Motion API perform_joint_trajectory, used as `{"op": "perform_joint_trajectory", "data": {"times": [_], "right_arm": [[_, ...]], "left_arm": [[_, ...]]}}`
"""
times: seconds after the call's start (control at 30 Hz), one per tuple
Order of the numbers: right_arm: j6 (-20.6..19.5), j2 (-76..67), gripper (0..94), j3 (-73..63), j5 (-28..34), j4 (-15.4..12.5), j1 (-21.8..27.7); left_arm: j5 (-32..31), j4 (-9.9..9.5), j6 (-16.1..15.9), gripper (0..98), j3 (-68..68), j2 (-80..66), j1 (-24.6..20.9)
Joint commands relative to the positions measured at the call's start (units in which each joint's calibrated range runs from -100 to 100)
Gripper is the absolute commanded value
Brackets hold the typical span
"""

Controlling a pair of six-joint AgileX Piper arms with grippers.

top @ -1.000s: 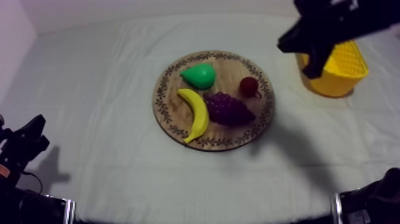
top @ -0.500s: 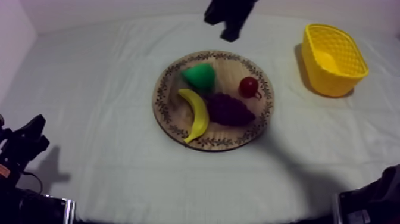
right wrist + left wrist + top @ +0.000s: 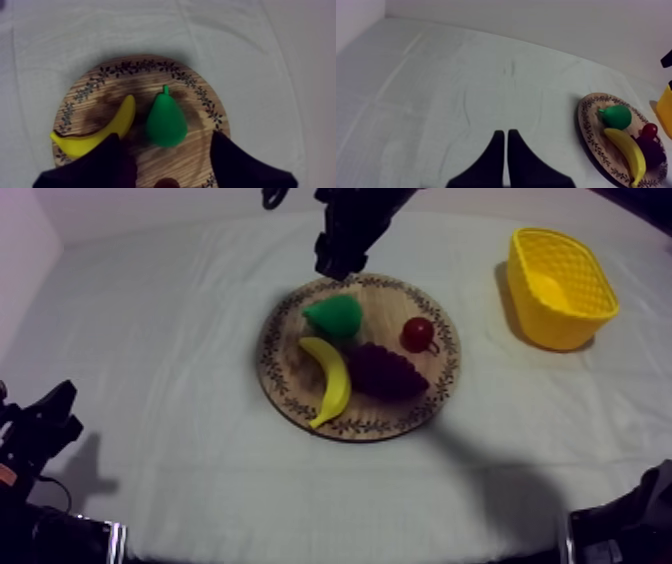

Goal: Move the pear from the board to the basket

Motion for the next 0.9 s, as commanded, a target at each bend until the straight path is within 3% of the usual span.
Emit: {"op": "perform_joint_trajectory", "data": {"times": [0.0, 0.1, 0.37, 0.87], "right_arm": [[-0.9, 0.8, 66.0, 0.0, 0.1, 0.7, -0.1], [-2.1, 2.5, 70.6, -0.4, 0.1, 1.9, -0.4], [-3.0, 9.5, 62.6, -3.0, -0.6, 4.9, -0.6], [-5.0, 24.0, 64.4, -7.7, -4.6, 9.2, 0.9]], "left_arm": [[0.0, -0.02, 0.0, 0.1, 0.0, 0.0, 0.0], [0.0, -0.02, 0.0, 0.1, 0.0, 0.0, 0.0], [0.0, -0.02, 0.0, 0.1, 0.0, 0.0, 0.0], [0.0, -0.02, 0.0, 0.1, 0.0, 0.0, 0.0]]}}
